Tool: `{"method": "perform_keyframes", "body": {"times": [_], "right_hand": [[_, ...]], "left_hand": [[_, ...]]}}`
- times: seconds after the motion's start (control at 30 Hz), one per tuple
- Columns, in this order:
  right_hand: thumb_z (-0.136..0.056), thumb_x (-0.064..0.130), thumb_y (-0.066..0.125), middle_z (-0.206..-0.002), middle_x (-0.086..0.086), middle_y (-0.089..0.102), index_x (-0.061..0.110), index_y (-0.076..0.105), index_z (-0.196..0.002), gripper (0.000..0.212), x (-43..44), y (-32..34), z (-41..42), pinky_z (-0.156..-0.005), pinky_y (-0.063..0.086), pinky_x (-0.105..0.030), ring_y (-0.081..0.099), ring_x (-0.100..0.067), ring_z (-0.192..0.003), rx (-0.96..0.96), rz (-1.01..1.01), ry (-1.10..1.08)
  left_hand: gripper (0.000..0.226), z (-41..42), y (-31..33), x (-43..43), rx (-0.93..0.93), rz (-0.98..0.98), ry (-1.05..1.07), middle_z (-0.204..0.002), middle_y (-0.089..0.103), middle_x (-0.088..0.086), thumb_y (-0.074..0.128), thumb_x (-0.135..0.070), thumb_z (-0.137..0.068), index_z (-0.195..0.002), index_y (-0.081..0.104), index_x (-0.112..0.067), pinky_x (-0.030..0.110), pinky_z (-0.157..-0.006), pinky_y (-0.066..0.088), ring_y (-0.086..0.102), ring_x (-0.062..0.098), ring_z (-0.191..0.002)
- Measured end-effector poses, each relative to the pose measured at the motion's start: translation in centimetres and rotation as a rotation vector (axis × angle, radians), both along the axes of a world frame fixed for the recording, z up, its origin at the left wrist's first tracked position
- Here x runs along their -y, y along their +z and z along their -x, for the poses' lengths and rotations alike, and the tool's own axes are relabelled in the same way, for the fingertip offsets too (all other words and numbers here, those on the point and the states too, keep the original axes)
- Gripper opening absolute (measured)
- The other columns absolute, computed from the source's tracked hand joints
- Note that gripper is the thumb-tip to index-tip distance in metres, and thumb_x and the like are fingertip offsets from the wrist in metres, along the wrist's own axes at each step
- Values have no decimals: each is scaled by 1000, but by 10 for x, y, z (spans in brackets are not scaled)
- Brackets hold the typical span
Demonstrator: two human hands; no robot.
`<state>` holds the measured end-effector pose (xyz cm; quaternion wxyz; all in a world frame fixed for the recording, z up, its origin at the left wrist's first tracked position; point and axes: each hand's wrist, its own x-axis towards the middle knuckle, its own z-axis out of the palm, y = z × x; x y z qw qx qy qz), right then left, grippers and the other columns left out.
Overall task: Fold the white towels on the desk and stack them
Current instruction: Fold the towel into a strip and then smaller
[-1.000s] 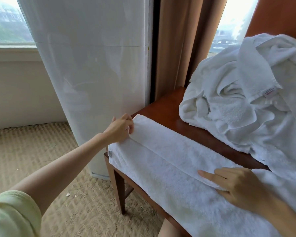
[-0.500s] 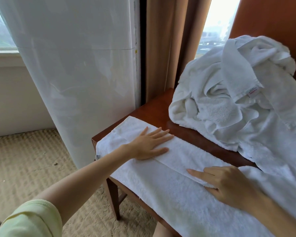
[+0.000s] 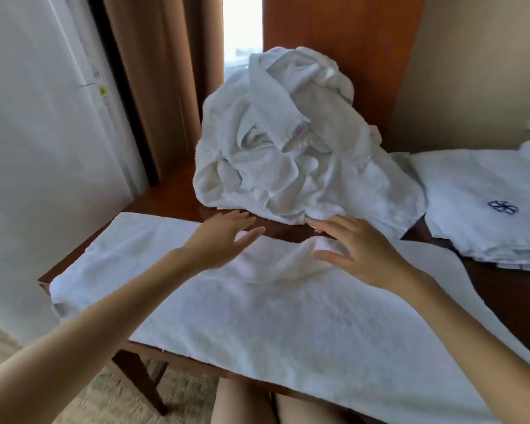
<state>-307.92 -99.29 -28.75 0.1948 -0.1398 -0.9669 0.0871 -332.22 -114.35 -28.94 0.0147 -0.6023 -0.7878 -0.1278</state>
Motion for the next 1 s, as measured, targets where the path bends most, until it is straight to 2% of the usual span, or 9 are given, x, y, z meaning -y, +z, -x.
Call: {"method": "perform_keyframes", "body": {"times": [0.07,0.13,0.23,0.3,0.43,0.57,0.7,0.8,1.0], "right_hand": [[-94,42,55,-122,3,59,23,50,-139,50,-16,-9,-46,-90,41,-31,54,-19,-110,-92,17,-197],[-94,32,60,-123,-6,58,15,54,-136,46,-28,-28,-90,-90,42,-38,54,-30,-112,-79,-52,-400],[-94,27,60,-129,-11,50,12,52,-137,46,-45,-54,-137,-101,35,-37,46,-31,-123,2,63,-572],[-95,30,59,-132,-12,44,12,46,-142,52,-59,-58,-146,-104,32,-35,41,-30,-127,42,137,-639],[-94,45,54,-134,-12,47,16,38,-146,62,-77,-59,-141,-100,36,-37,42,-28,-128,25,47,-742],[-91,51,55,-133,-9,52,19,41,-145,65,-91,-56,-134,-100,32,-35,41,-29,-126,48,-11,-769],[-89,41,62,-118,-6,61,16,62,-126,44,-93,-53,-132,-91,35,-37,50,-27,-112,-1,-111,-705],[-86,32,69,-108,-7,60,11,67,-109,31,-93,-52,-132,-84,34,-36,52,-28,-103,-78,-212,-673],[-72,8,81,-72,-8,65,0,62,-92,28,-111,-42,-123,-96,35,-36,63,-30,-67,-271,-442,-555]], "left_hand": [[54,-52,-4,-22,56,-173,0,-108,71,-11,27,-63,-95,-112,68,-33,27,-71,48,64,12,-99],[55,-95,-11,-51,117,-202,62,-82,69,-8,26,-64,-94,-91,69,-29,27,-57,41,65,16,-81],[50,-135,-25,-91,204,-168,120,-101,67,1,32,-57,-96,-108,67,-23,34,-73,46,61,23,-99],[45,-149,-36,-107,112,-204,108,-112,63,5,37,-48,-98,-115,65,-18,35,-85,44,55,25,-108],[36,-151,-46,-115,85,-376,73,-98,67,1,42,-47,-96,-105,66,-21,28,-64,33,62,22,-88],[40,-146,-50,-122,19,-342,35,-87,66,0,44,-52,-94,-96,65,-19,27,-61,32,62,21,-77],[47,-145,-47,-126,-13,-376,-64,-89,62,3,50,-59,-88,-95,61,-14,28,-64,34,60,22,-84],[64,-147,-42,-128,-19,-393,-179,-90,60,-1,39,-70,-77,-99,61,-13,27,-63,35,58,18,-84],[71,-137,-40,-143,74,-401,-326,-106,59,-6,49,-73,-74,-116,57,-17,31,-71,49,59,15,-91]]}}
